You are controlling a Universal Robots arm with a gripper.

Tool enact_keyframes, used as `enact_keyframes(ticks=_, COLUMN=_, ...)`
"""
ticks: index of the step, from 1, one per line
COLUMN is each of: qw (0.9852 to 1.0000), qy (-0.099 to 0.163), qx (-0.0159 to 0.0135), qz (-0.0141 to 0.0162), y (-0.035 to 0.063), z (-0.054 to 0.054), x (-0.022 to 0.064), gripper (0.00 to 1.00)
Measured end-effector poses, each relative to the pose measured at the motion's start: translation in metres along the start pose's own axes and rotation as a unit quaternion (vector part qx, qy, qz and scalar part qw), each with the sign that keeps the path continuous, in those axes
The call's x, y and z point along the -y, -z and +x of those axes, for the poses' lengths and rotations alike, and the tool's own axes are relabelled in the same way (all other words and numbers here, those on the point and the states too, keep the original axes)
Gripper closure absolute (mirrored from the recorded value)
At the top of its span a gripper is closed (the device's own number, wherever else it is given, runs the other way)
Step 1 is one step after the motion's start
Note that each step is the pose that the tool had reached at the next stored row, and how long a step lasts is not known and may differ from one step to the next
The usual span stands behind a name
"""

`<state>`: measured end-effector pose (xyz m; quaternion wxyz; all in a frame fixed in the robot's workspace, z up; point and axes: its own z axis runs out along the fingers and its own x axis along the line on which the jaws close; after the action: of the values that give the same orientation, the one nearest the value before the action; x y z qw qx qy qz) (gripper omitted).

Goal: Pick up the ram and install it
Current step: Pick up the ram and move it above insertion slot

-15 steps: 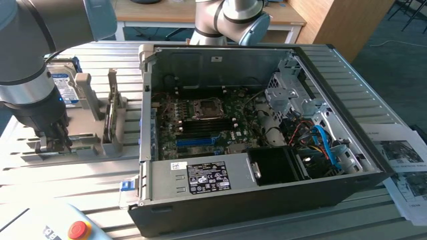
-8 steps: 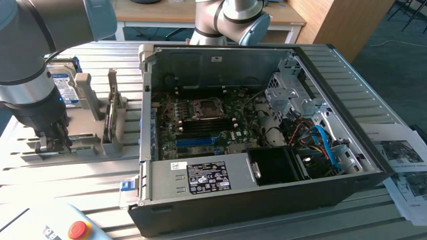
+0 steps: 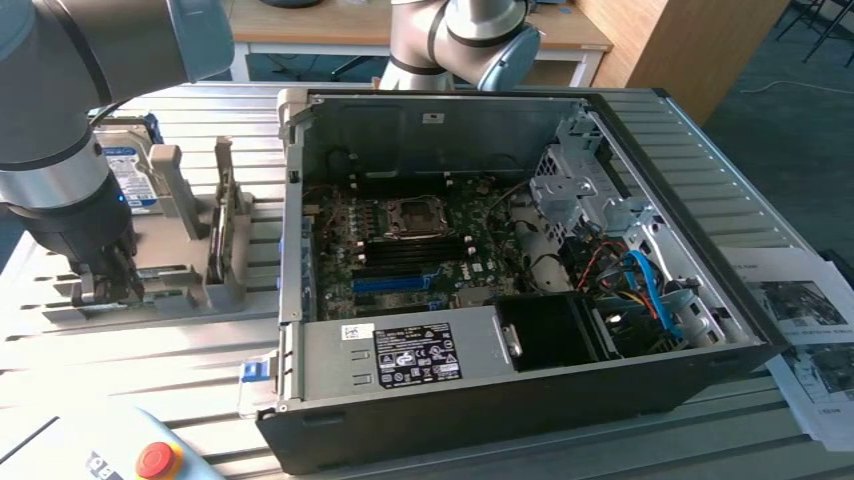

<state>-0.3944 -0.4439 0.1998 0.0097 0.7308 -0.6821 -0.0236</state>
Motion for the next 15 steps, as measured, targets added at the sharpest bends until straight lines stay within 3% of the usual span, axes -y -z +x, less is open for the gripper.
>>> enact_keyframes(ticks=12, qw=1.0, qy=0.0, qx=0.0, qz=0.0001, y=0.0003, z=0.0, x=0.0, gripper=0.88)
enact_keyframes(ticks=15, qw=1.0, qy=0.0, qx=-0.0001, qz=0.0, y=0.0043, z=-0.0001, x=-0.0002, gripper=0.88)
